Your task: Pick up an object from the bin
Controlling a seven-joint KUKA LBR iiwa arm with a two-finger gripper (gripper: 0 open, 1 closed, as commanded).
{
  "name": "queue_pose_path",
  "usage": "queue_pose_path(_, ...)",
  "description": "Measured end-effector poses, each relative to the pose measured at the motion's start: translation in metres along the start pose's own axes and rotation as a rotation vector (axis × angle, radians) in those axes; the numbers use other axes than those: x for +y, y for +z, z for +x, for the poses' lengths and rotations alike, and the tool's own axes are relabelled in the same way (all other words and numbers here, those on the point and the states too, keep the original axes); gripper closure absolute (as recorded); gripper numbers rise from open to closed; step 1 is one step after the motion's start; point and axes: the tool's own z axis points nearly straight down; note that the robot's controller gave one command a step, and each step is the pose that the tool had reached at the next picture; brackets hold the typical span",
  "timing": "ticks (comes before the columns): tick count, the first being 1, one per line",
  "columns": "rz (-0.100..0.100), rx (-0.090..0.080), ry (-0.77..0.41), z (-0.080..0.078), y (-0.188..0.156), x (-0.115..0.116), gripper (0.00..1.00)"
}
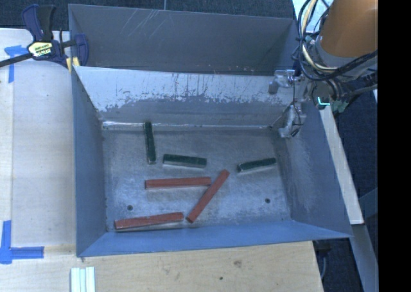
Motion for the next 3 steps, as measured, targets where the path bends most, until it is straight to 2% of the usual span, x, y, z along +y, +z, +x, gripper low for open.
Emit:
queue_pose_path(1,-0.001,0.0,-0.292,0.03,0.174,0.014,0.0)
queue_pose_path(2,0.002,-0.009,-0.292,0.028,0.169,0.013,1.0)
queue_pose_path(3,0.003,-0.016,-0.331,0.042,0.022,0.038,1.0)
